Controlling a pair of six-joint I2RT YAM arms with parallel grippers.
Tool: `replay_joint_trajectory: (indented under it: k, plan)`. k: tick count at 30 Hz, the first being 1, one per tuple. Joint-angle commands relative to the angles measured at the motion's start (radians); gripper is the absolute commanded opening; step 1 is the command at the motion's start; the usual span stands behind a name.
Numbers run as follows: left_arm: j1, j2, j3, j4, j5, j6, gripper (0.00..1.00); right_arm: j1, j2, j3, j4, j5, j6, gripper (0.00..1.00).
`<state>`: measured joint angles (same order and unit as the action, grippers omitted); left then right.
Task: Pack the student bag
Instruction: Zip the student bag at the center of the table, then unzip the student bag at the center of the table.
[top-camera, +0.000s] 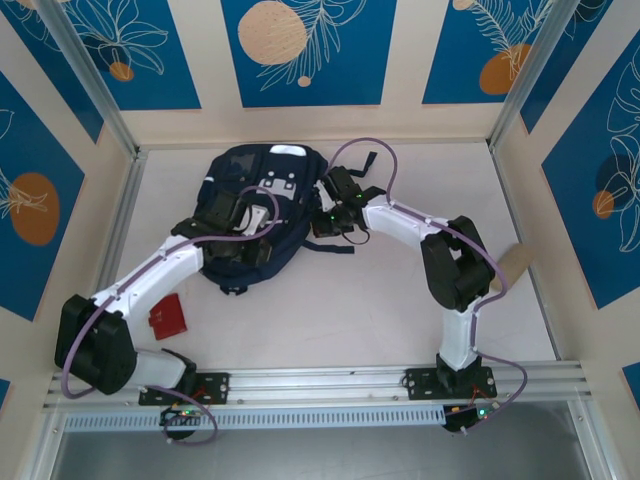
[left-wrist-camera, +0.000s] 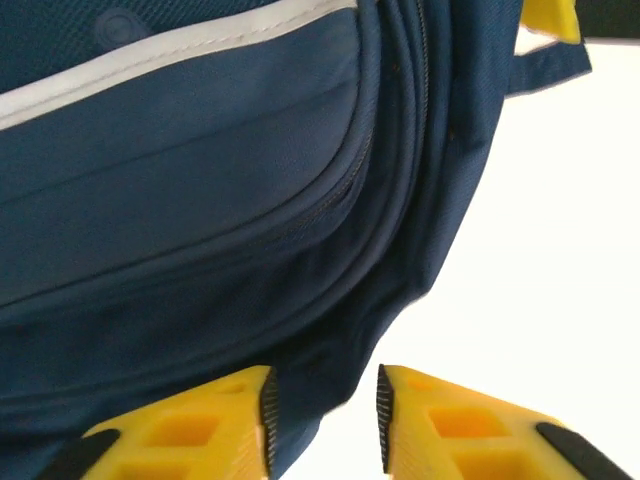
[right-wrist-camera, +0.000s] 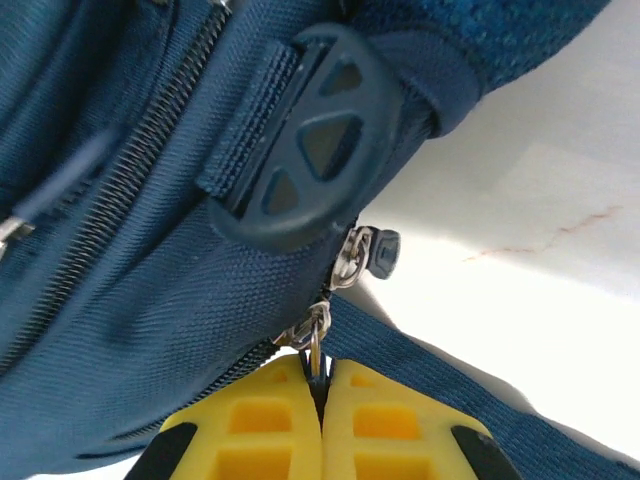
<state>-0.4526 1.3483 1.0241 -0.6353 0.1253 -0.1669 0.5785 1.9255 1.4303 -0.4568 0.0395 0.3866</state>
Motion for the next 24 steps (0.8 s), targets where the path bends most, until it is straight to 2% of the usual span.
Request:
replay_joint_trajectory:
  k: [1,4,7,10,12,14,18,22,24]
  plan:
    - [0.008,-0.034,0.059,-0.054,0.091,-0.040,0.51,-0.049,-0.076,-0.046,-0.040,0.044,-0.024,0.00]
    - [0.008,-0.011,0.117,-0.050,0.137,-0.039,0.64,-0.081,-0.111,-0.101,-0.037,0.039,-0.027,0.00]
    - [0.008,0.037,0.173,-0.047,0.143,-0.012,0.68,-0.123,-0.135,-0.134,-0.047,0.002,-0.010,0.02]
    - [0.004,0.097,0.224,-0.052,0.113,-0.004,0.68,-0.159,-0.169,-0.141,-0.071,-0.001,0.030,0.37]
    - [-0.016,0.146,0.273,-0.067,0.067,-0.009,0.65,-0.170,-0.209,-0.164,-0.059,0.053,0.046,0.58]
    - [-0.047,0.195,0.325,-0.089,0.010,-0.008,0.63,-0.183,-0.248,-0.197,-0.023,0.078,0.077,0.70]
    - [-0.129,0.285,0.420,-0.121,-0.128,-0.020,0.62,-0.217,-0.319,-0.264,0.064,0.112,0.133,0.81]
    - [-0.200,0.376,0.492,-0.136,-0.218,-0.027,0.62,-0.253,-0.369,-0.316,0.102,0.139,0.177,0.83]
    - [-0.236,0.434,0.544,-0.165,-0.235,-0.036,0.57,-0.280,-0.386,-0.341,0.111,0.119,0.204,0.83]
